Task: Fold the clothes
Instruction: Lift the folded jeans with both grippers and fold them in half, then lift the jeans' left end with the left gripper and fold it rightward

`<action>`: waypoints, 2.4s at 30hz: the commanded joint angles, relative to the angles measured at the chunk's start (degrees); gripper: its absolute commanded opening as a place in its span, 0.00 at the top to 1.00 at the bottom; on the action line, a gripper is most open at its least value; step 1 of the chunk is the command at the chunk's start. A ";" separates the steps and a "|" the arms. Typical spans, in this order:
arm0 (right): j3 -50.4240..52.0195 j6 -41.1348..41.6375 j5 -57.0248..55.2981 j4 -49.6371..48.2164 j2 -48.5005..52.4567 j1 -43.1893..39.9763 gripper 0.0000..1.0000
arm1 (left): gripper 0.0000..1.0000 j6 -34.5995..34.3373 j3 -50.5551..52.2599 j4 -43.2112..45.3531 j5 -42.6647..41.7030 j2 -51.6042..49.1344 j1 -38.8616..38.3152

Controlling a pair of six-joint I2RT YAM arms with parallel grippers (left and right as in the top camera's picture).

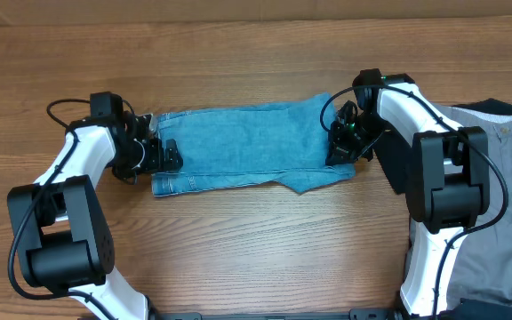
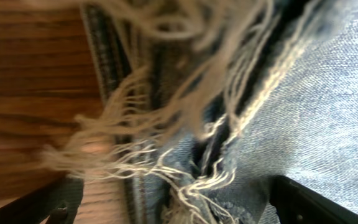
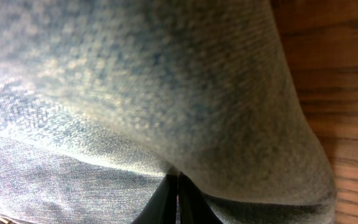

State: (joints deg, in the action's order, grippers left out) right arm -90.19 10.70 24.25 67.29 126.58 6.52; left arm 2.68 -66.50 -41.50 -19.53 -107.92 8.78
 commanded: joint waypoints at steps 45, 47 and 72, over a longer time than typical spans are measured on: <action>-9.25 -0.20 3.23 5.01 -7.54 2.03 0.92 | 0.96 -7.43 -39.71 -33.40 17.68 -1.68 -23.85; -7.52 0.63 5.42 2.38 -7.52 3.30 0.94 | 0.96 -7.63 -39.74 -33.51 17.57 -1.68 -23.80; 10.56 20.50 13.57 -28.13 -10.51 24.22 0.89 | 0.96 -8.02 -62.75 -50.05 15.43 -1.68 -23.85</action>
State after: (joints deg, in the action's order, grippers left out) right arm -80.01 30.46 37.98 37.80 119.81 36.23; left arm -4.56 -126.96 -91.15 -3.60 -110.72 -15.25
